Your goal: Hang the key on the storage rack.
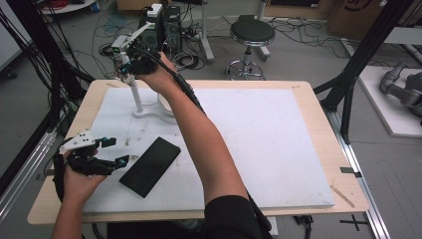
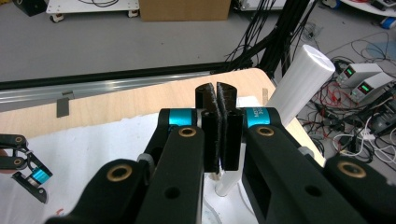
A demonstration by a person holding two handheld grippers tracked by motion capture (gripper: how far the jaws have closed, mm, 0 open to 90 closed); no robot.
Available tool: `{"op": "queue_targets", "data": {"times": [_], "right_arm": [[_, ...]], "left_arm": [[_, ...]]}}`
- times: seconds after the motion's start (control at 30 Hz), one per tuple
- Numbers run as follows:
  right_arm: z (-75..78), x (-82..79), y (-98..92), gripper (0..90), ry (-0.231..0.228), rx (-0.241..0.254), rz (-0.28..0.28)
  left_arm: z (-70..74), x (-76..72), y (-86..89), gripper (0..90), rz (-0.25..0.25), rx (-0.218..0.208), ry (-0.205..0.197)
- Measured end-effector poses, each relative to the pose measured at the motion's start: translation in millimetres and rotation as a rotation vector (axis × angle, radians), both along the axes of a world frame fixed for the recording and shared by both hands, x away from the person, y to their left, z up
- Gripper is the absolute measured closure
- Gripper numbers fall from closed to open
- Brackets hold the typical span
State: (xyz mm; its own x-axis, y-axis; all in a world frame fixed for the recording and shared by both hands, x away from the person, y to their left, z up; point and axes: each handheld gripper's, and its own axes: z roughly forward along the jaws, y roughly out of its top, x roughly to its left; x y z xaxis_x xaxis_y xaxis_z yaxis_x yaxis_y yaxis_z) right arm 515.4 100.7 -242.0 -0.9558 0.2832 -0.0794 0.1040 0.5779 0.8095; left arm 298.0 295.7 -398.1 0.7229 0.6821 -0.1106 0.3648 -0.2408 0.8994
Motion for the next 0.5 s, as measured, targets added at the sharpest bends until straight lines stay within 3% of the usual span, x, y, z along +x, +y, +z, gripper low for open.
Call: {"op": "queue_targets", "data": {"times": [0.2,0.5], "right_arm": [[-4.4,3.1,1.2,90.0,0.008,-0.019,-0.011],[-9.2,9.1,-0.2,90.0,0.017,-0.008,-0.028]], "left_arm": [[0.7,-0.7,0.6,11.2,-0.001,-0.001,-0.003],[-0.2,-0.1,1.6,11.2,-0.001,0.001,0.0]]}}
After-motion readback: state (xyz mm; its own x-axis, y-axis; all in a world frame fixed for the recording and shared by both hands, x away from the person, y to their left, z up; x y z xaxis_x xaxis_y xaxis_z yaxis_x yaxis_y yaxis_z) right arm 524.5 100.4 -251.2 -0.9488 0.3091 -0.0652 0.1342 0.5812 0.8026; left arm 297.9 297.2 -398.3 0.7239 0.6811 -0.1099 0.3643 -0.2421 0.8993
